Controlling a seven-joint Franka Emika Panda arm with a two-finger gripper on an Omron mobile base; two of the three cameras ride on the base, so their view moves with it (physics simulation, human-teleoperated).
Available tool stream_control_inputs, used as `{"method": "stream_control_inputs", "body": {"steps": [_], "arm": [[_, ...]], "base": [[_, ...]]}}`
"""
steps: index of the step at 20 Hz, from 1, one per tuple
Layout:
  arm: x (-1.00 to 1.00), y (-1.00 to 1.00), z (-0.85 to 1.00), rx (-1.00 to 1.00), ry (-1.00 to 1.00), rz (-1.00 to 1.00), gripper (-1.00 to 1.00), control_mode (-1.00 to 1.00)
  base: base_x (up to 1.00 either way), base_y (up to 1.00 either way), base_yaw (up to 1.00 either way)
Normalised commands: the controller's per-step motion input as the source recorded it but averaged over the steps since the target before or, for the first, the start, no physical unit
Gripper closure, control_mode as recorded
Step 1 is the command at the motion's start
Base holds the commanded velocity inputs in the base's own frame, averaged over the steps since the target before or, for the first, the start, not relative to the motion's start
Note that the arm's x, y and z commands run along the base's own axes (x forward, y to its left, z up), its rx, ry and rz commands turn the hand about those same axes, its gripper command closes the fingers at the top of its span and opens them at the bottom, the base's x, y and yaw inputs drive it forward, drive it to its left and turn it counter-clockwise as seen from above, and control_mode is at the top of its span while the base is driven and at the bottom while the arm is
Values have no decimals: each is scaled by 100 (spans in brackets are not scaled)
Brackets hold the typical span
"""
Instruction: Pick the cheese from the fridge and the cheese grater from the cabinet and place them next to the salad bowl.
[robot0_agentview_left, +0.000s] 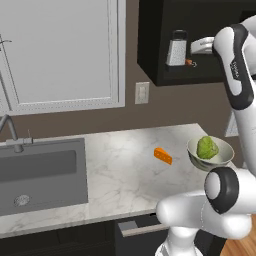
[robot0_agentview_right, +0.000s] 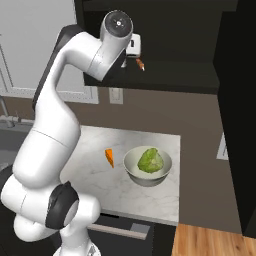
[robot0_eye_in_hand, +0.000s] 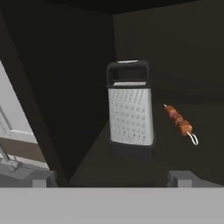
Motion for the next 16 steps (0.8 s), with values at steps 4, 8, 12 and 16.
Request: {"method": "stream_control_inputs", "body": {"steps": [4, 8, 12, 16], "arm": [[11, -1, -3, 3, -1, 0, -100, -100], [22, 0, -9, 4, 0, 0, -100, -100], [28, 0, -7, 3, 0, 0, -100, -100], [30, 0, -1, 1, -1, 3, -100, -100]], "base": [[0, 0, 0], [0, 0, 0], [0, 0, 0], [0, 0, 0]]}}
